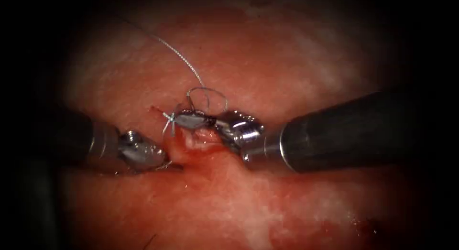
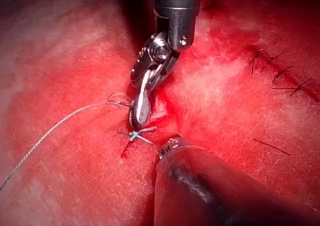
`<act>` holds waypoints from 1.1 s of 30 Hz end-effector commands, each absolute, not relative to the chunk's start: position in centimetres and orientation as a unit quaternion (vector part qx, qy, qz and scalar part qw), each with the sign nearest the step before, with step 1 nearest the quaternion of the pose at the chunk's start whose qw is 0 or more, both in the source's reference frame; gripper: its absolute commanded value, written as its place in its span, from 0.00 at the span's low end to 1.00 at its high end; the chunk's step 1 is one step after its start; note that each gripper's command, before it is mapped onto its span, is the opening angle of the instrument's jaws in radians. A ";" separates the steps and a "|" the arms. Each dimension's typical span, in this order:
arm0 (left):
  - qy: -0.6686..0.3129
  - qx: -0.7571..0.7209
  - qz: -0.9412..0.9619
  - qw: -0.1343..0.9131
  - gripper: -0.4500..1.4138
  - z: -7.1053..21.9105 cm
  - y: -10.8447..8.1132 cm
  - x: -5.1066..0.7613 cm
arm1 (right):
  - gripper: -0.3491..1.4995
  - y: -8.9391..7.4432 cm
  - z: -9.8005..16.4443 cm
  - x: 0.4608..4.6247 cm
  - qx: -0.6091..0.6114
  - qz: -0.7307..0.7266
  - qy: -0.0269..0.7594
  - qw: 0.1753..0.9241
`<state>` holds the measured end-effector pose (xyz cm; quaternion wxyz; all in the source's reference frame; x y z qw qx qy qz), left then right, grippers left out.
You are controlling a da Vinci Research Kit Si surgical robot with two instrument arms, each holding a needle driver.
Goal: Wound Closure
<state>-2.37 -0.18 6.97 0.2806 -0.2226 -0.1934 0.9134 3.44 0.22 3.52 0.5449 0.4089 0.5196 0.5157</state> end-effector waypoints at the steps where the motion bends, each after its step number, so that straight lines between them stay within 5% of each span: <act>1: -0.196 -0.222 0.913 0.281 0.00 7.0 -0.3 -2.42 | 0.00 0.1 3.5 3.51 0.414 0.512 0.519 0.545; 6: -0.197 -0.222 0.913 0.281 0.00 7.0 -0.3 -2.43 | 0.00 0.1 3.5 3.50 0.417 0.510 0.521 0.543; 11: -0.198 -0.224 0.911 0.283 0.00 6.9 -0.3 -2.44 | 0.53 0.2 3.6 3.47 0.384 0.508 0.541 0.549; 16: -0.201 -0.232 0.907 0.288 0.00 6.8 -0.3 -2.42 | 0.79 0.3 3.6 3.44 0.340 0.485 0.561 0.579; 26: -0.181 -0.259 0.907 0.280 0.00 6.5 -0.3 -2.11 | 0.95 0.5 3.7 3.34 0.258 0.412 0.598 0.637; 33: -0.137 -0.344 0.905 0.209 0.01 6.5 -0.3 -1.97 | 0.93 0.6 3.5 3.11 0.248 0.390 0.605 0.648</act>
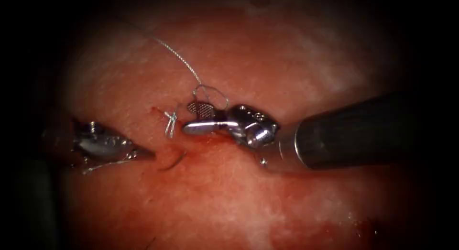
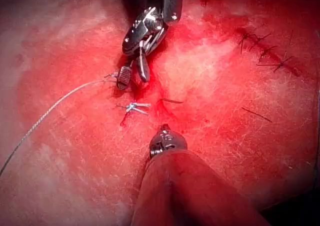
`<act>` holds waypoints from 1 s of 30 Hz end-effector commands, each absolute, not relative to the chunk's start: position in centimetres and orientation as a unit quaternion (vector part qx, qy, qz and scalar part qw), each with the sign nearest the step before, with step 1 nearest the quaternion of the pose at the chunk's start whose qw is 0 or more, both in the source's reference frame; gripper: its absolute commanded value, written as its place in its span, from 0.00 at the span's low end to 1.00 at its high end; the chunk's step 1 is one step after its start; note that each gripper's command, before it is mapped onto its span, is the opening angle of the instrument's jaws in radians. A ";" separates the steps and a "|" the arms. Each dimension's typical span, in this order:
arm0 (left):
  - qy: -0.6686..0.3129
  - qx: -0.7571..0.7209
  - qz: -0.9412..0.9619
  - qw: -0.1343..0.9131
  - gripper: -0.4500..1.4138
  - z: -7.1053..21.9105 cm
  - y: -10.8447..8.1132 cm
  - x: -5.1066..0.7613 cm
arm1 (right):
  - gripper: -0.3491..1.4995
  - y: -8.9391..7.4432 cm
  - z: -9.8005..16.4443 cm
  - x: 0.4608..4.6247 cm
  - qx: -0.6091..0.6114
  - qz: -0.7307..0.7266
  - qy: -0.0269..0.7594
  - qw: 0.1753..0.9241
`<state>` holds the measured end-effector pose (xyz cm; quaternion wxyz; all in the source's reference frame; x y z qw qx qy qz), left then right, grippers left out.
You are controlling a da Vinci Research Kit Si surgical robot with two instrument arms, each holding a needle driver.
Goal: Wound Closure
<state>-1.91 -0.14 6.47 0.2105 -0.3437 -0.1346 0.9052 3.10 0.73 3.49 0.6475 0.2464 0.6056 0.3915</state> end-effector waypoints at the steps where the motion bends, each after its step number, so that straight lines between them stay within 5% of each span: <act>1: -0.113 -0.390 0.898 0.168 0.11 6.6 -0.2 -1.98 | 0.92 0.6 3.5 3.05 0.248 0.385 0.607 0.650; 10: -0.132 -0.495 0.852 0.104 0.33 6.6 -0.2 -2.18 | 0.90 0.6 3.4 2.85 0.254 0.354 0.617 0.655; 17: -0.118 -0.543 0.825 0.104 0.34 6.6 -0.2 -2.38 | 0.90 0.6 3.3 2.86 0.253 0.344 0.620 0.658; 21: -0.102 -0.580 0.800 0.115 0.29 6.5 -0.1 -2.48 | 0.89 0.6 3.3 2.86 0.251 0.342 0.621 0.659; 22: -0.099 -0.588 0.794 0.117 0.21 6.5 -0.1 -2.51 | 0.89 0.6 3.3 2.86 0.250 0.342 0.621 0.659; 23: -0.101 -0.589 0.793 0.114 0.00 6.5 -0.1 -2.53 | 0.89 0.6 3.4 2.86 0.250 0.342 0.621 0.659; 30: -0.148 -0.584 0.780 0.169 0.00 6.5 -0.1 -2.52 | 0.89 0.6 3.4 2.87 0.250 0.342 0.621 0.659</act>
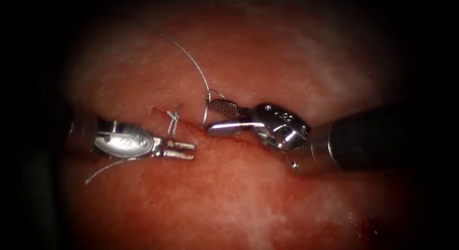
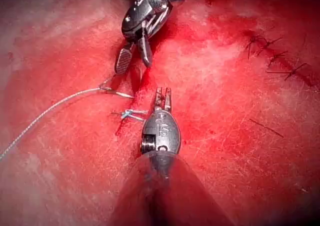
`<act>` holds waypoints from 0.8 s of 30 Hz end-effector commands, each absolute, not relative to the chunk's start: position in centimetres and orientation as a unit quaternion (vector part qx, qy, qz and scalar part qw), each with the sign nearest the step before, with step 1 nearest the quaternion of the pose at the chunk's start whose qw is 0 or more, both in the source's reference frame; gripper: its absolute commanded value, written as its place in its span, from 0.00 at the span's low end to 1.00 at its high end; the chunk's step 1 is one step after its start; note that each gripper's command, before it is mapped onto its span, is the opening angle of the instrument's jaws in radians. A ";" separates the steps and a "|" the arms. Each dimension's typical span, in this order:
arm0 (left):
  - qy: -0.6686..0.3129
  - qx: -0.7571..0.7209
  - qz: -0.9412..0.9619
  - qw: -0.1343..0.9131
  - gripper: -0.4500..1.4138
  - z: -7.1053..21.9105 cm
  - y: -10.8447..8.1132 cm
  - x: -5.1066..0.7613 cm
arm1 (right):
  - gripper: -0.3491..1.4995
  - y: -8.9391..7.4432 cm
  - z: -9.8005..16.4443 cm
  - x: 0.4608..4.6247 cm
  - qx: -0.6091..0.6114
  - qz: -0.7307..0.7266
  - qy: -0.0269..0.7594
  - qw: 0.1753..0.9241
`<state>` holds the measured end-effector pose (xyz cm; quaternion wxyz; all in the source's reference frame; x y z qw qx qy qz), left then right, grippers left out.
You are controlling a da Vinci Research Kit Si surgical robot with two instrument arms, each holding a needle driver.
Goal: Wound Closure
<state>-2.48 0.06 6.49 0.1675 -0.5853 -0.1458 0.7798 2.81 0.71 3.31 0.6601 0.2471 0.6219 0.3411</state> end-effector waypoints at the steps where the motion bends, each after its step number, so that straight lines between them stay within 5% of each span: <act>1: -0.153 -0.585 0.777 0.176 0.00 6.5 -0.1 -2.52 | 0.89 0.6 3.4 2.87 0.250 0.342 0.621 0.659; 15: -0.425 -0.507 0.678 0.320 0.00 6.2 0.0 -2.53 | 0.89 0.6 3.4 2.87 0.251 0.339 0.622 0.659; 24: -0.471 -0.477 0.672 0.313 0.00 5.8 -0.1 -2.52 | 0.89 0.6 3.4 2.86 0.252 0.339 0.622 0.659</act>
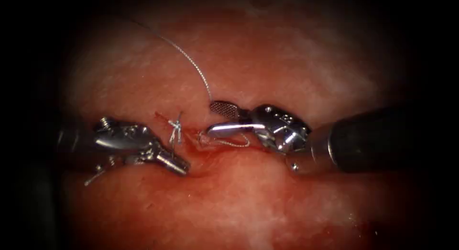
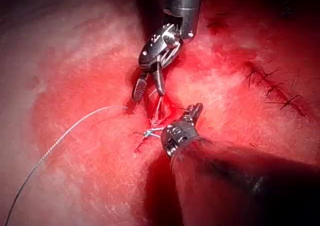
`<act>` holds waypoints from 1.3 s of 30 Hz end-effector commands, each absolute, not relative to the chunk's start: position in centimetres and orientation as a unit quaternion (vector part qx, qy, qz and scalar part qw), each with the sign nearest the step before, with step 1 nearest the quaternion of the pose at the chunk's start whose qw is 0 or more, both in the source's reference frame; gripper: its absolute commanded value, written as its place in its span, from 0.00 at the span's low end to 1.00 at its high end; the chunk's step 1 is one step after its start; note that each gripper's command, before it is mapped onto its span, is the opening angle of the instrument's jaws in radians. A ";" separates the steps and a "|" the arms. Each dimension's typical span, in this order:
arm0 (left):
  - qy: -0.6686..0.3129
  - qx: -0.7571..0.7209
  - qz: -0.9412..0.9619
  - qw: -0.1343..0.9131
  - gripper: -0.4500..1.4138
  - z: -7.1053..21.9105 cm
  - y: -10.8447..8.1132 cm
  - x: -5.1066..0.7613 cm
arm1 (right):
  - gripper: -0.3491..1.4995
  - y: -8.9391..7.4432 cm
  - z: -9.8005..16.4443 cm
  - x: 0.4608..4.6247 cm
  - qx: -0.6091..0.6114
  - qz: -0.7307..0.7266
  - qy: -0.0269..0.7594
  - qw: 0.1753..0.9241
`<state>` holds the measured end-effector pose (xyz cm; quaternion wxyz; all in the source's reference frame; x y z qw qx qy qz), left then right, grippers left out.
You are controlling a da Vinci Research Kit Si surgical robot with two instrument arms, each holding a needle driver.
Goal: Wound Closure
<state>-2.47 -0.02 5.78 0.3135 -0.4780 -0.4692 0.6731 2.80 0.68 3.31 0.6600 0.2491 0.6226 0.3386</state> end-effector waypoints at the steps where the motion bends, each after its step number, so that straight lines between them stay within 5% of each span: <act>1: -0.475 -0.476 0.670 0.315 0.00 5.7 -0.1 -2.52 | 0.89 0.6 3.3 2.86 0.252 0.339 0.622 0.659; 22: -0.449 -0.525 0.671 0.270 0.00 4.7 0.0 -2.53 | 0.88 0.4 3.2 2.81 0.249 0.313 0.618 0.677; 39: -0.423 -0.540 0.680 0.257 0.00 4.3 -0.1 -2.53 | 0.81 0.0 3.3 3.40 0.204 0.199 0.602 0.746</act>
